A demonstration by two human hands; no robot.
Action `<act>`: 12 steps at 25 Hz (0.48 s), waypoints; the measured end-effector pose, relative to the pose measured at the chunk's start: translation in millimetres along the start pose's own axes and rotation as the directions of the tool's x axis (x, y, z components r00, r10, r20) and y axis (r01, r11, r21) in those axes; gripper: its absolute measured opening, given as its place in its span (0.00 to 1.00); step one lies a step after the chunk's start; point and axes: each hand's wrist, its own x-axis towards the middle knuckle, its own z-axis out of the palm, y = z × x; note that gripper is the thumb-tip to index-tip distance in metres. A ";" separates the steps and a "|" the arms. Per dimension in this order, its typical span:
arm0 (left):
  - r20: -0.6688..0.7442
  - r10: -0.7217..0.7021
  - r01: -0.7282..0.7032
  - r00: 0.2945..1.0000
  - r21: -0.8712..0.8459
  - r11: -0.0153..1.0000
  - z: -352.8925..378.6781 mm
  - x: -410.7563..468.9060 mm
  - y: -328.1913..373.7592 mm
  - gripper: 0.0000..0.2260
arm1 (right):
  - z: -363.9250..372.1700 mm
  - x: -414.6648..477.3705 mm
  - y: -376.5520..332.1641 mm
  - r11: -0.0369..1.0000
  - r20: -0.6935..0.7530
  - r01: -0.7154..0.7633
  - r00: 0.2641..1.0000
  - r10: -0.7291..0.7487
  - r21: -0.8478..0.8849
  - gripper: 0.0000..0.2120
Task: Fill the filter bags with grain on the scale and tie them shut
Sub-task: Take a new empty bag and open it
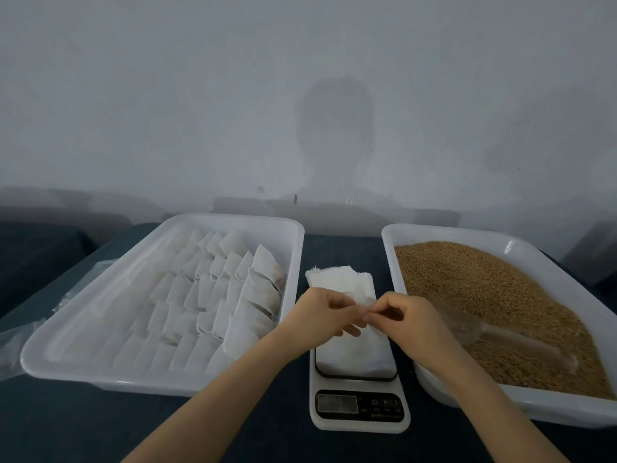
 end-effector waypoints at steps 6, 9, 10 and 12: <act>0.023 -0.005 0.005 1.000 -0.022 1.000 -0.4 -0.2 0.0 0.08 | 0.6 0.8 -0.5 0.999 -0.001 0.005 1.000 -0.005 -0.032 0.04; 0.019 -0.007 0.007 1.000 -0.015 1.000 0.2 -0.3 0.7 0.07 | -0.7 0.3 -1.1 0.999 -0.007 0.026 1.000 -0.026 -0.030 0.04; 0.018 -0.004 0.005 1.000 -0.003 1.000 0.7 -0.4 0.9 0.07 | -1.1 0.1 -0.7 0.999 -0.003 0.025 1.000 -0.025 -0.029 0.04; 0.014 -0.003 0.003 1.000 0.016 1.000 2.0 -0.3 0.5 0.07 | -2.2 -0.4 0.8 1.000 -0.004 0.011 1.000 -0.011 -0.022 0.04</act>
